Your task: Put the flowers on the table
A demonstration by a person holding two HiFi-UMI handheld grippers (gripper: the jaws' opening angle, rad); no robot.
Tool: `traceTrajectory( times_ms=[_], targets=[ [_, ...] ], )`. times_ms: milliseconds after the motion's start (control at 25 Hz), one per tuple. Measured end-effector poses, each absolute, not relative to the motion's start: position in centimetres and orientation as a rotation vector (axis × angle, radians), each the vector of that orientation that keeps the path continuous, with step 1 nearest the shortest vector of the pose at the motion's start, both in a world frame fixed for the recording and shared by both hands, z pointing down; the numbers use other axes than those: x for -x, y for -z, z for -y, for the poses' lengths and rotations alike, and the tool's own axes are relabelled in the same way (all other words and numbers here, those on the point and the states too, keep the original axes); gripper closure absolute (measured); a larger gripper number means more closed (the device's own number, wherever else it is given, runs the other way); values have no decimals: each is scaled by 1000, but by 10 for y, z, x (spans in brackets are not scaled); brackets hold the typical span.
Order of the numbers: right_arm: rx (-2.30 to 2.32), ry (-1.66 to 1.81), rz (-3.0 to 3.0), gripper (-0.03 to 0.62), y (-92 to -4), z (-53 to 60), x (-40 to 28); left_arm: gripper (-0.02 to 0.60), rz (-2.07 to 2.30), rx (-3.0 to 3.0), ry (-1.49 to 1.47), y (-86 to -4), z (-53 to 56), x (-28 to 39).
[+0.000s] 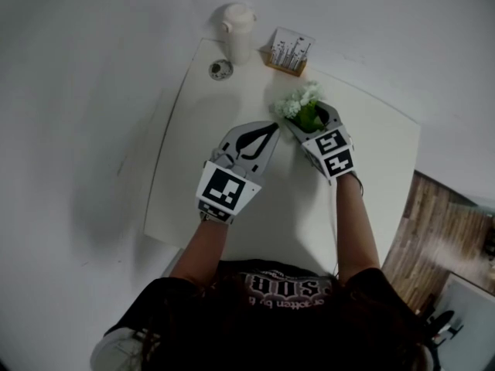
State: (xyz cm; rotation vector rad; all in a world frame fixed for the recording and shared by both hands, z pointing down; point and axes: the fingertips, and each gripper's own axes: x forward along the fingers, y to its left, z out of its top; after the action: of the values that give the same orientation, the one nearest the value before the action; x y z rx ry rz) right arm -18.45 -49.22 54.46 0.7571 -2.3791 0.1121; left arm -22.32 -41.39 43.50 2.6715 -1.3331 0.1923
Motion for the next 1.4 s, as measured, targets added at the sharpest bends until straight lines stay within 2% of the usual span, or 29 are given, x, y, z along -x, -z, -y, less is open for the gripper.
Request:
traceTrajectory(
  times_ms=[280, 1120, 1320, 1400],
  targets=[
    [-788, -99, 2407, 299, -522, 491, 186, 581, 1335, -2683, -176, -429, 413, 223],
    [-986, 12, 2526, 299, -443, 467, 163, 581, 1338, -2754, -139, -398, 402, 213],
    [-1016, 8, 2568, 304, -429, 449, 159, 581, 1354, -2764, -146, -389, 396, 217],
    [-1048, -6, 2587, 332, -423, 444, 155, 581, 1366, -2763, -151, -386, 394, 219]
  ],
)
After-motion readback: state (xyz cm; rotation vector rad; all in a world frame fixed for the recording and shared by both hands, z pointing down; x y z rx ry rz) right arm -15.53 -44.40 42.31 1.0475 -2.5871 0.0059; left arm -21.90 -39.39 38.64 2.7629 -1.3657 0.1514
